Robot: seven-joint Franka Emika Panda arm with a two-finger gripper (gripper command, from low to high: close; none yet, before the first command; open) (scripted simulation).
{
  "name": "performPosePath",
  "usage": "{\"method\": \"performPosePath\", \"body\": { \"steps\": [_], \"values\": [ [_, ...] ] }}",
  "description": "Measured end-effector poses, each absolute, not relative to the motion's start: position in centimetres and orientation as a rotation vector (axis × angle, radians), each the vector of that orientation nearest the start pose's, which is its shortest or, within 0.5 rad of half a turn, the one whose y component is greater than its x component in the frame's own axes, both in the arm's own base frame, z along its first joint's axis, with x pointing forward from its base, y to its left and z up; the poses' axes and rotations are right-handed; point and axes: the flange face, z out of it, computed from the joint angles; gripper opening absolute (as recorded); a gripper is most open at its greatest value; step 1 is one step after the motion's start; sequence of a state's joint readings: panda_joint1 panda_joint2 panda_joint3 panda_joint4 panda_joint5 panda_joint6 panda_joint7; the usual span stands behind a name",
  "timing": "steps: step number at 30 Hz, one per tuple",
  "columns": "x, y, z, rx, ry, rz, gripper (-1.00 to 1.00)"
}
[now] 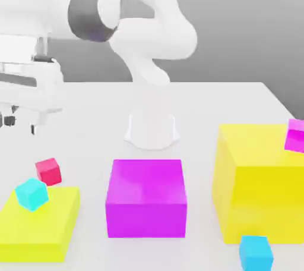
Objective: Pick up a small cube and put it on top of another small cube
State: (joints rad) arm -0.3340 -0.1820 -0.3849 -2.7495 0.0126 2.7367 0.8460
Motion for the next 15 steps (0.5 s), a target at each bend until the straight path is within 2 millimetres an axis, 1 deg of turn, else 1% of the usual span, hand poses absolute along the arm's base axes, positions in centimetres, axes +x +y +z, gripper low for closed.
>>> {"method": "performPosePath", "body": {
  "steps": [2,3,4,5,6,8,15],
  "values": [
    [26.4,-27.7,23.7,-2.064,2.31,-0.113,0.0],
    [23.5,-28.5,21.7,-1.994,2.399,-0.06,0.0],
    [22.9,-28.2,20.5,-1.995,2.413,-0.032,0.0],
    [21.9,-28.6,19.7,-1.97,2.442,-0.02,0.0],
    [21.5,-28.8,19.1,-1.959,2.456,-0.015,0.0],
    [21.8,-28.6,18.1,-1.976,2.448,-0.014,0.0],
    [21.6,-28.5,14.1,-1.974,2.449,-0.009,0.0]
  ]
}}
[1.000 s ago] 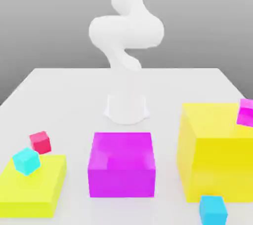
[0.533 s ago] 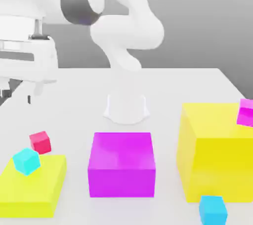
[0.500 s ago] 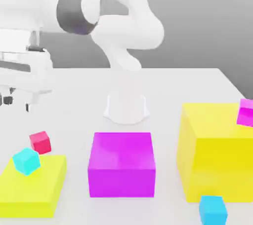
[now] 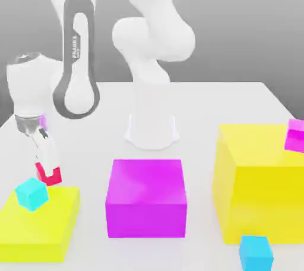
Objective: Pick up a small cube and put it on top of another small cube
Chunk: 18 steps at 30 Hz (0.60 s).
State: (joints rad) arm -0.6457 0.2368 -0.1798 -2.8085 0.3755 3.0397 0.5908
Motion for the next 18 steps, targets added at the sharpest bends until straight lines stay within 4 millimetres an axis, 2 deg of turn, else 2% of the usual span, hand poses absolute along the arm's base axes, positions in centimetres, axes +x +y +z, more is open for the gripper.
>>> {"method": "performPosePath", "body": {
  "steps": [1,2,9,18],
  "values": [
    [21.6,-28.4,13.5,-1.972,2.449,-0.005,0.0],
    [21.5,-28.3,13.1,-1.97,2.449,-0.003,-1.0],
    [21.6,-28.3,13.1,-1.969,2.449,-0.002,-1.0],
    [21.7,-28.6,17.9,-1.975,2.449,-0.012,-1.0]
  ]
}}
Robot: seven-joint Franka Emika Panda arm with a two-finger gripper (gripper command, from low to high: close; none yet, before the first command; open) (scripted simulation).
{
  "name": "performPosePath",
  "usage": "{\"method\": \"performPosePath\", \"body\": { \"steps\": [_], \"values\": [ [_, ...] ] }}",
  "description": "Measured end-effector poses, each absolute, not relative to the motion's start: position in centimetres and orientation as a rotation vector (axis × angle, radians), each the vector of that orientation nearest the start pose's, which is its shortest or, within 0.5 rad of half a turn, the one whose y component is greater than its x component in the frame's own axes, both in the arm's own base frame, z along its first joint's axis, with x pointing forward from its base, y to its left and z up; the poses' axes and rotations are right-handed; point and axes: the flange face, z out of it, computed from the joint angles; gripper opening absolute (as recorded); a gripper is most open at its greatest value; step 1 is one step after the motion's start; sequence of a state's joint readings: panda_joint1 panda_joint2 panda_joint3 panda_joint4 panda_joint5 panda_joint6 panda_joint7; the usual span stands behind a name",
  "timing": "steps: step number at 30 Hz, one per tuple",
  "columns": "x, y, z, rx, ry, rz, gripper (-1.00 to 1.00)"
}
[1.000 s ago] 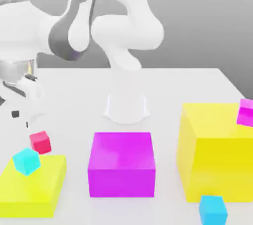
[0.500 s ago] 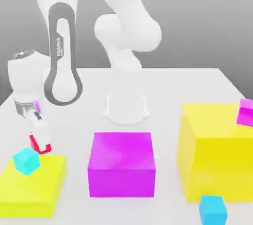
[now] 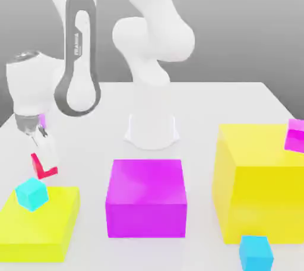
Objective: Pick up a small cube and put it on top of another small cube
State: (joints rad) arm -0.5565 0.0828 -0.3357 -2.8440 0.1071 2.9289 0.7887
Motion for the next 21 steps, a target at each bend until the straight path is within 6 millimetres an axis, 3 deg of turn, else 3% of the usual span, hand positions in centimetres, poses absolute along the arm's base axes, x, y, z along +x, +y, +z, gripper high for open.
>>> {"method": "performPosePath", "body": {
  "steps": [3,5,6,8,13,17,18,21],
  "values": [
    [21.5,-28.4,19.2,-1.964,2.453,-0.004,-1.0],
    [22.3,-29.3,20.5,-1.949,2.46,0.0,-1.0],
    [23.7,-29.4,21.4,-1.969,2.441,0.002,-1.0],
    [28.5,-27.9,23.4,-2.084,2.341,0.003,-1.0],
    [35.8,-26.3,28.9,-2.191,2.245,0.001,-1.0],
    [36.7,-26.2,25.2,-2.198,2.24,0.001,-1.0],
    [36.6,-26.3,24.3,-2.196,2.244,0.0,1.0],
    [36.6,-26.3,24.3,-2.196,2.244,0.0,1.0]
  ]
}}
